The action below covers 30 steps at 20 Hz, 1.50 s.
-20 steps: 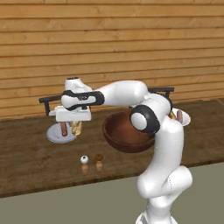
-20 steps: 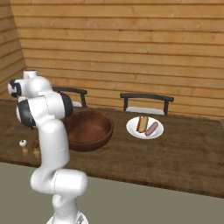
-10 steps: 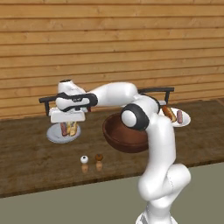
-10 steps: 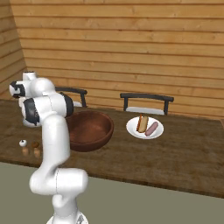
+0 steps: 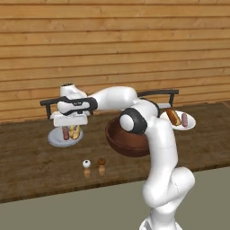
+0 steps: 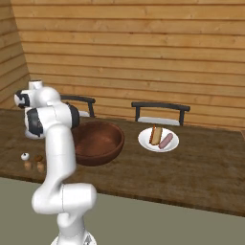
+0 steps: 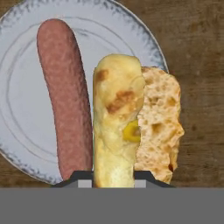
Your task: Place one bun and one sausage from the bowl on each plate.
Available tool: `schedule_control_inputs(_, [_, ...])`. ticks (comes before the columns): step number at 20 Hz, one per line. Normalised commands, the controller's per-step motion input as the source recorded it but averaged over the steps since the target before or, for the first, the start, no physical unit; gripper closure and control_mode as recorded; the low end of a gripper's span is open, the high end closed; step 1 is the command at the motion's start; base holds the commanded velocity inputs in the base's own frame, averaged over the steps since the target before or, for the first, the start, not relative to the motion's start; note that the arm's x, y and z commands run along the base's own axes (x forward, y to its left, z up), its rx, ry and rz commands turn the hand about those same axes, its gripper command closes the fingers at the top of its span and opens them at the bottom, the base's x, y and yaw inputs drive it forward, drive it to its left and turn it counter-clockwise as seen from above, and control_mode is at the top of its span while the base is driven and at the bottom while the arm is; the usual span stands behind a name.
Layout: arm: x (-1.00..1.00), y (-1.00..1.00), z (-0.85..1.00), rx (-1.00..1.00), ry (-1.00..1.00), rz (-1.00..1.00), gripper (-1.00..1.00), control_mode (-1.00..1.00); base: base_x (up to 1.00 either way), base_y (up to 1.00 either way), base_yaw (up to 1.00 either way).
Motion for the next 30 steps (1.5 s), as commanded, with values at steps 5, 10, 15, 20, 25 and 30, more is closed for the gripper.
schedule_control_inputs(5, [0.26,-0.01,-0.22,0.00,0.00,0.00,1.00,-1.00,0.00,0.00,0.00])
schedule_control_inputs(10, [0.15,0.04,-0.16,0.00,0.00,0.00,1.00,-1.00,0.00,0.00,0.00])
schedule_control_inputs(15, [0.18,0.05,-0.02,0.00,0.00,0.00,-1.00,-1.00,0.00,0.00,0.00])
schedule_control_inputs(20, [0.27,0.19,-0.02,0.00,0.00,0.00,-1.00,-1.00,0.00,0.00,0.00])
schedule_control_inputs(25, [-0.03,0.01,0.02,0.00,-0.01,0.00,-1.00,-1.00,0.00,0.00,0.00])
schedule_control_inputs(30, [-0.35,-0.05,0.22,0.00,-0.08,0.00,-1.00,-1.00,0.00,0.00,0.00])
